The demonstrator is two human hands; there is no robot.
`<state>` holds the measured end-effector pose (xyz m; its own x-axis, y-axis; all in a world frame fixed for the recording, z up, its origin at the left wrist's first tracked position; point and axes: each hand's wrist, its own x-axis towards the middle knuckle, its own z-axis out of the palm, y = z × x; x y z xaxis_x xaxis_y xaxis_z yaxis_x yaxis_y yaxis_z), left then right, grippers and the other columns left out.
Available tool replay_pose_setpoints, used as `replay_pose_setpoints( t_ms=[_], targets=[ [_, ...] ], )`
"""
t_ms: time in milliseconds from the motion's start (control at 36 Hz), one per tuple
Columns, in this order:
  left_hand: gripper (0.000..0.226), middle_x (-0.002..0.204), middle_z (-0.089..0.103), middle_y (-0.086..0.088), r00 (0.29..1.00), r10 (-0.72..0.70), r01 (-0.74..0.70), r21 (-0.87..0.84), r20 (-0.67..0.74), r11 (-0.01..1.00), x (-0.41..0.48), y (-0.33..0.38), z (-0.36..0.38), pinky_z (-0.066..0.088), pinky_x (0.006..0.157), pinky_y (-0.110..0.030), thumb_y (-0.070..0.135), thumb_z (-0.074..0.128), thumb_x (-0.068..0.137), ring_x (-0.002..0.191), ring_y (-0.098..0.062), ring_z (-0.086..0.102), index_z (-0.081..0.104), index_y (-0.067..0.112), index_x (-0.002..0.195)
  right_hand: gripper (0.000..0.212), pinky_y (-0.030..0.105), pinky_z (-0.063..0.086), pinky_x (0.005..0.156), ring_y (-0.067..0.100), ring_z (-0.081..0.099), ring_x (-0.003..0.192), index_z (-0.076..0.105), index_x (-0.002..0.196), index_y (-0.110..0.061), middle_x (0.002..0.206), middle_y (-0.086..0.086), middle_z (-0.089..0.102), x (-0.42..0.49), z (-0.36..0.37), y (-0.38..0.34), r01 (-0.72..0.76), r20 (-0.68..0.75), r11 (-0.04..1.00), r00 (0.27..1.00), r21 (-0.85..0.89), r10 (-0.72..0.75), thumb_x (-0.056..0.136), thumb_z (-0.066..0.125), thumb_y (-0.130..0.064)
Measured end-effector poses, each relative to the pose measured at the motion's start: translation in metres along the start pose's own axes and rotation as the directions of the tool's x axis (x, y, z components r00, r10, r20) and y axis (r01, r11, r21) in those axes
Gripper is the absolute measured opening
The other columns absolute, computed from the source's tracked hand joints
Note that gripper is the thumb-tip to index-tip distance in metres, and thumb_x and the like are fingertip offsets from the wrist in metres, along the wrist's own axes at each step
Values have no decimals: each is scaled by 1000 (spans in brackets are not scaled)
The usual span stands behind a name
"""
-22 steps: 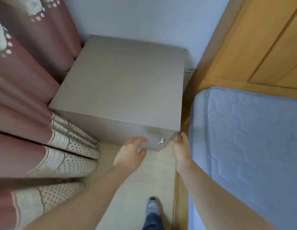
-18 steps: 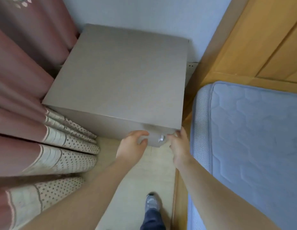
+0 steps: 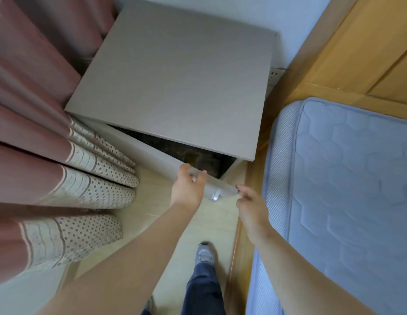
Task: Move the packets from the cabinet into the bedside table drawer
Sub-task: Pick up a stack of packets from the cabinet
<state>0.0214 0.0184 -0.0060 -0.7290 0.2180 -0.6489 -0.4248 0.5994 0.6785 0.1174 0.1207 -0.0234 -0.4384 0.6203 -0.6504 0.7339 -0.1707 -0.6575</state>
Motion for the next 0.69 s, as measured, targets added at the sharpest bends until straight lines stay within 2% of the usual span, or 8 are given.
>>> replay_pose_setpoints(
  t_ms=[111, 167, 250, 306, 361, 444, 556, 694],
  targets=[
    [76, 136, 44, -12, 994, -62, 64, 18, -86, 998, -21, -28, -13, 49, 91, -44, 36, 57, 90, 111, -30, 52, 7, 29, 147, 39, 25, 39, 71, 19, 55, 87, 73, 96, -17, 94, 2, 66, -30, 11, 13, 29, 141, 961, 990, -276, 11, 84, 41, 3],
    [80, 133, 46, -13, 990, -63, 68, 40, -129, 997, -33, -43, -25, 50, 84, -40, 26, 59, 90, 103, -25, 54, 3, 29, 147, 35, 26, 40, 69, 26, 59, 88, 75, 86, -12, 94, 6, 70, -44, 22, 18, 52, 227, 927, 973, -372, 37, 83, 43, 2],
    [77, 118, 53, -8, 984, -58, 72, 80, -171, 994, -49, -69, -50, 46, 78, -35, 17, 59, 90, 96, -24, 55, 7, 23, 146, 30, 26, 45, 75, 24, 62, 91, 75, 93, -8, 101, 8, 71, -60, 47, 24, 75, 374, 848, 915, -524, 150, 84, 46, -3],
    [74, 109, 56, -6, 982, -84, 107, 128, -169, 986, -57, -85, -69, 47, 78, -34, 14, 60, 88, 94, -24, 56, 12, 17, 145, 25, 25, 47, 76, 19, 61, 85, 73, 95, -9, 102, 8, 71, -71, 70, 27, 45, 438, 833, 866, -551, 243, 83, 51, -6],
    [68, 115, 58, -11, 975, -122, 155, 173, -185, 973, -61, -99, -87, 48, 82, -34, 11, 60, 86, 99, -28, 57, 21, 12, 142, 25, 29, 52, 81, 23, 65, 89, 72, 94, -6, 100, 10, 71, -81, 96, 30, 53, 506, 828, 813, -558, 288, 81, 52, -5],
    [61, 121, 57, -13, 962, -153, 199, 199, -225, 959, -67, -117, -115, 48, 84, -34, 8, 61, 84, 106, -30, 57, 32, 9, 137, 20, 29, 47, 76, 22, 61, 93, 69, 91, -9, 103, 11, 68, -105, 135, 26, 78, 600, 866, 752, -493, 274, 85, 50, -3],
    [51, 117, 59, -12, 948, -150, 227, 265, -281, 937, -72, -144, -151, 45, 76, -32, 7, 58, 81, 103, -31, 57, 41, 11, 130, 21, 26, 40, 73, 22, 53, 87, 63, 98, -16, 96, 6, 60, -128, 175, 17, 193, 625, 875, 767, -444, 149, 89, 43, -13],
    [47, 119, 59, -9, 906, -152, 283, 297, -395, 912, -76, -171, -193, 41, 77, -35, 9, 53, 83, 103, -32, 55, 46, 17, 128, 25, 25, 41, 80, 18, 54, 96, 63, 107, -16, 112, 4, 64, -137, 197, 18, 268, 620, 837, 778, -478, 104, 91, 44, -16]
  ],
)
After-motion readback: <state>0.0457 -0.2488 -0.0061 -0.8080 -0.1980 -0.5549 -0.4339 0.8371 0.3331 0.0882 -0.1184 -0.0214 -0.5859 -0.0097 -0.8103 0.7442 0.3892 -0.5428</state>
